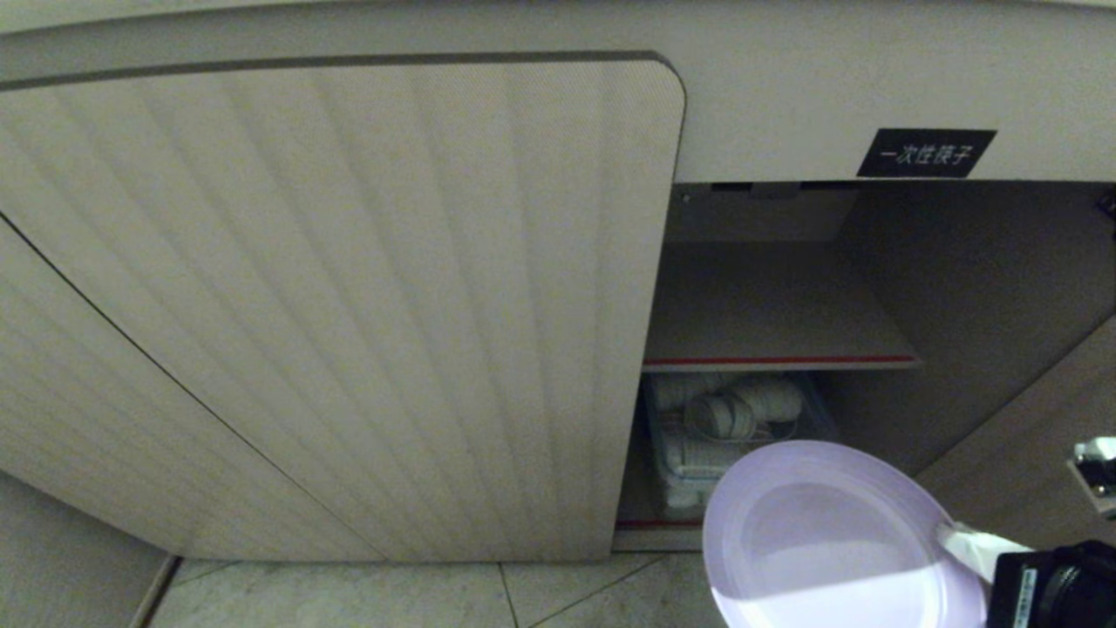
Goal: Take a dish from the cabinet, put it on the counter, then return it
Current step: Place it on the table
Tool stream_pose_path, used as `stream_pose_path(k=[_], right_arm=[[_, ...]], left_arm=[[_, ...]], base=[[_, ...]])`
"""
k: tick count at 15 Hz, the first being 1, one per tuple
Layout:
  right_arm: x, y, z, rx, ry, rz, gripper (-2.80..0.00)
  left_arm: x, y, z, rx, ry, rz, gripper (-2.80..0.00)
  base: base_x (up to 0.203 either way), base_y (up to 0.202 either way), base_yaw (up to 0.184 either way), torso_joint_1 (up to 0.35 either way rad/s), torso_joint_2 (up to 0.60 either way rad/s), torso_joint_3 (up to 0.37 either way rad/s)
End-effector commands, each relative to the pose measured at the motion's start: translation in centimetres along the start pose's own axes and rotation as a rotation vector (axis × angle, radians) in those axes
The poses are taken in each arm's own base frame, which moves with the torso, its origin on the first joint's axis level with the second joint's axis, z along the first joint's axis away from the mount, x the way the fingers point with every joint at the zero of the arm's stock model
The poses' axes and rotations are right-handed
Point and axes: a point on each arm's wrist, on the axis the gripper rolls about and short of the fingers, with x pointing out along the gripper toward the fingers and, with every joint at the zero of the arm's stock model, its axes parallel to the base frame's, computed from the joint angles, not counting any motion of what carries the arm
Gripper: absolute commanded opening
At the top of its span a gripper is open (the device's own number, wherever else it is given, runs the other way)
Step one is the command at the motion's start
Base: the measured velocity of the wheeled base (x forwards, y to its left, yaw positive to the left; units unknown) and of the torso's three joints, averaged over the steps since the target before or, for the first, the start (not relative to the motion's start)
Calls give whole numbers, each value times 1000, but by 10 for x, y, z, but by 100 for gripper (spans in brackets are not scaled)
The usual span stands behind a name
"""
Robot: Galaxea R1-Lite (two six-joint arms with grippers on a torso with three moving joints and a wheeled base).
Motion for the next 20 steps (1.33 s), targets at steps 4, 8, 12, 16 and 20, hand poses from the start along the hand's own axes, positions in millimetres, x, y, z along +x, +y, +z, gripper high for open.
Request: stream_pose_path(k=[4, 8, 12, 16, 20], right_arm=[[-4, -2, -4, 4, 3, -4, -280], [-3, -3, -9, 36, 24, -10, -280], [-1, -6, -17, 106, 118, -54, -280], [0, -7, -21, 148, 149, -69, -280], [2, -7, -21, 188, 154, -72, -280]], left_arm=[[0, 0, 0, -1, -1, 0, -280], [0, 0, 0, -1, -1, 0, -280], [0, 0, 0, -1, -1, 0, -280], [0, 0, 0, -1, -1, 0, -280], [0, 0, 0, -1, -1, 0, -280]], base=[[0, 0, 0, 0, 0, 0], [0, 0, 0, 0, 0, 0], [0, 0, 0, 0, 0, 0], [0, 0, 0, 0, 0, 0], [0, 0, 0, 0, 0, 0]])
